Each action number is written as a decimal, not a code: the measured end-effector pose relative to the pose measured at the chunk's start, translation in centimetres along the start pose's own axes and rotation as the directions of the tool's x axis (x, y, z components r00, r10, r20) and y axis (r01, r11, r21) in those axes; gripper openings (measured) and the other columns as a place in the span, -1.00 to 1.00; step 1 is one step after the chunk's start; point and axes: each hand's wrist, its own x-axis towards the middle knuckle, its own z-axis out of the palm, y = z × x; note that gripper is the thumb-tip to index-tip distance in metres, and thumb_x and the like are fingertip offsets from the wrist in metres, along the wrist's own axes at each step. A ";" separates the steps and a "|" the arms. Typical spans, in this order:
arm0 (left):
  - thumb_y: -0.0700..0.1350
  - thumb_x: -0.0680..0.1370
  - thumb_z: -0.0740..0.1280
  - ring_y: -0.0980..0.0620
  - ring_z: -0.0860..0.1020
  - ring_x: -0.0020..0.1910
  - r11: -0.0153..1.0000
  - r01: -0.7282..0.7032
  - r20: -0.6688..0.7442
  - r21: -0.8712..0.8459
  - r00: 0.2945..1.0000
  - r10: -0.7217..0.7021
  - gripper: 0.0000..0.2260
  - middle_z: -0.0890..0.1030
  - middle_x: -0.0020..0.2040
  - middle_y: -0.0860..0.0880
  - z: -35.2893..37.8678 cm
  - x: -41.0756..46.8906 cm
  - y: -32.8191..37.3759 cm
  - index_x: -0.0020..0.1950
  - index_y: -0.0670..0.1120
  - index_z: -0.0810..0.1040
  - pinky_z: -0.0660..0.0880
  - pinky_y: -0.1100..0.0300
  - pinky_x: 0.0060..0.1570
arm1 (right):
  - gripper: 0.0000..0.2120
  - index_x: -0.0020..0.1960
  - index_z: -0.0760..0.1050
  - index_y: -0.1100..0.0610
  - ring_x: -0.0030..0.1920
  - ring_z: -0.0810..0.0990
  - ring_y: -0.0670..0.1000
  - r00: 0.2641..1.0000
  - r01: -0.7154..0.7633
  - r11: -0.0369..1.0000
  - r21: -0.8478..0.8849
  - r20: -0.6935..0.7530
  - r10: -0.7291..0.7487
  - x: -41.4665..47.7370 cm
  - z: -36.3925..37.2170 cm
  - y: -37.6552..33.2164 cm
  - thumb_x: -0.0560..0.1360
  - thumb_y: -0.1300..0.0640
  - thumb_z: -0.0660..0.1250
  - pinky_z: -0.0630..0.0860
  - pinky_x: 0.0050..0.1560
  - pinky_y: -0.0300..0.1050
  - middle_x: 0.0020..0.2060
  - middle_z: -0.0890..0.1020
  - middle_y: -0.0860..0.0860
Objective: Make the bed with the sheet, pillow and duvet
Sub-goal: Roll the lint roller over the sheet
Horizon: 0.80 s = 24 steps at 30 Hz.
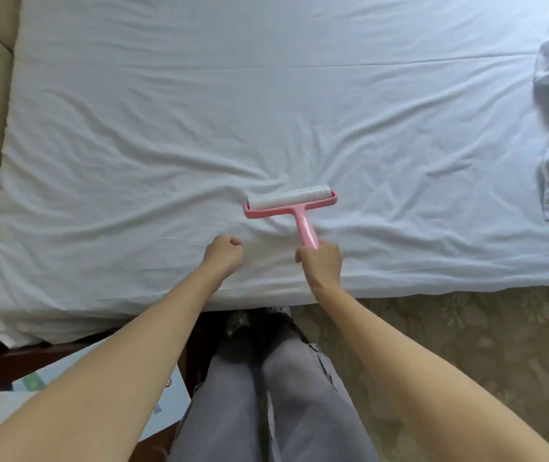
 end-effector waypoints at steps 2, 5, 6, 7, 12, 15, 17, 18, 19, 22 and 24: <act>-0.25 0.57 0.10 -0.15 0.53 0.14 1.000 0.000 -0.056 -0.006 0.998 0.000 -0.76 0.50 0.18 -0.14 -0.7 1.5 0.4 0.16 -0.16 0.49 0.50 0.01 0.15 | -0.86 -0.32 0.35 0.27 -0.43 0.28 0.01 1.000 0.017 0.999 0.049 0.009 -0.017 2.0 1.6 -2.1 0.34 0.31 0.30 0.22 -0.42 -0.14 -0.44 0.31 0.02; -0.25 0.57 0.11 -0.16 0.52 0.16 1.000 -0.013 -0.114 -0.023 0.993 0.010 -0.77 0.50 0.20 -0.15 -1.3 4.3 0.8 0.14 -0.14 0.50 0.50 0.00 0.17 | -0.79 -0.36 0.33 0.22 -0.40 0.29 0.05 0.996 0.073 0.994 0.080 0.037 -0.077 5.3 4.1 -5.0 0.39 0.21 0.30 0.23 -0.41 -0.12 -0.46 0.32 0.03; -0.24 0.57 0.11 -0.16 0.52 0.16 0.999 -0.018 -0.130 -0.037 0.991 0.013 -0.78 0.51 0.19 -0.15 -1.5 5.3 0.8 0.12 -0.13 0.50 0.50 0.02 0.15 | -0.74 -0.39 0.30 0.18 -0.39 0.30 0.07 0.993 0.100 0.990 0.095 0.053 -0.105 6.5 4.9 -5.7 0.41 0.17 0.30 0.23 -0.40 -0.11 -0.47 0.31 0.03; -0.24 0.57 0.11 -0.16 0.52 0.15 0.998 -0.021 -0.145 -0.053 0.989 0.013 -0.80 0.51 0.18 -0.15 -1.6 6.2 0.6 0.09 -0.11 0.49 0.51 0.03 0.12 | -0.68 -0.42 0.26 0.16 -0.38 0.31 0.08 0.987 0.136 0.985 0.104 0.072 -0.144 7.6 5.7 -6.4 0.44 0.13 0.29 0.23 -0.38 -0.10 -0.47 0.30 0.03; -0.23 0.59 0.11 -0.14 0.53 0.14 0.996 0.021 -0.217 -0.084 0.975 -0.039 -0.75 0.51 0.20 -0.14 -2.1 9.7 -1.5 0.19 -0.13 0.49 0.50 0.10 0.01 | -0.55 -0.42 0.14 0.11 -0.37 0.26 0.03 0.942 0.277 0.956 0.097 0.169 -0.290 11.6 9.0 -7.8 0.50 -0.04 0.26 0.15 -0.38 -0.09 -0.46 0.23 0.05; -0.25 0.57 0.10 -0.12 0.53 0.14 0.995 0.041 -0.221 -0.094 0.973 -0.061 -0.74 0.51 0.21 -0.13 -2.0 10.4 -2.6 0.18 -0.12 0.49 0.49 0.10 0.05 | -0.61 -0.35 0.24 0.14 -0.42 0.26 0.03 0.947 0.214 0.973 0.091 0.226 -0.230 12.4 10.1 -6.6 0.47 -0.09 0.24 0.17 -0.45 -0.12 -0.43 0.27 0.09; -0.25 0.56 0.10 -0.12 0.53 0.14 0.993 0.059 -0.213 -0.100 0.974 -0.079 -0.74 0.51 0.21 -0.13 -1.9 10.3 -3.1 0.17 -0.12 0.49 0.48 0.11 0.02 | -0.63 -0.32 0.26 0.15 -0.52 0.22 -0.01 0.943 0.114 0.986 0.121 0.300 -0.145 12.0 9.8 -5.1 0.51 -0.07 0.24 0.15 -0.54 -0.23 -0.48 0.27 0.06; -0.25 0.56 0.10 -0.12 0.53 0.14 0.992 0.065 -0.207 -0.105 0.975 -0.086 -0.74 0.52 0.20 -0.13 -1.9 10.1 -3.2 0.17 -0.12 0.50 0.49 0.11 0.03 | -0.63 -0.32 0.26 0.14 -0.54 0.22 -0.04 0.935 0.082 0.989 0.126 0.335 -0.120 11.5 9.4 -4.3 0.53 -0.07 0.23 0.15 -0.56 -0.26 -0.50 0.27 0.02; -0.26 0.56 0.10 -0.13 0.53 0.14 0.992 0.070 -0.200 -0.109 0.976 -0.091 -0.74 0.52 0.20 -0.14 -1.8 9.9 -3.2 0.17 -0.12 0.50 0.50 0.09 0.05 | -0.63 -0.32 0.27 0.13 -0.55 0.23 -0.06 0.926 0.068 0.991 0.114 0.363 -0.105 11.0 8.8 -3.5 0.54 -0.06 0.22 0.18 -0.56 -0.26 -0.51 0.28 0.01; -0.26 0.56 0.09 -0.14 0.53 0.14 0.989 0.088 -0.154 -0.116 0.982 -0.106 -0.74 0.53 0.19 -0.16 -0.9 8.4 -3.2 0.14 -0.13 0.50 0.50 0.05 0.09 | -0.66 -0.27 0.32 0.13 -0.49 0.27 -0.03 0.900 -0.011 0.998 0.068 0.435 -0.020 9.1 6.6 -1.2 0.57 -0.06 0.18 0.27 -0.51 -0.21 -0.47 0.32 0.01; -0.27 0.56 0.08 -0.14 0.53 0.15 0.989 0.081 -0.107 -0.120 0.990 -0.094 -0.73 0.52 0.19 -0.16 0.0 6.9 -2.9 0.16 -0.15 0.50 0.50 0.03 0.13 | -0.71 -0.21 0.36 0.14 -0.47 0.27 -0.02 0.880 -0.078 0.995 0.069 0.474 0.036 7.8 5.3 -0.4 0.57 -0.04 0.17 0.28 -0.48 -0.18 -0.44 0.32 0.02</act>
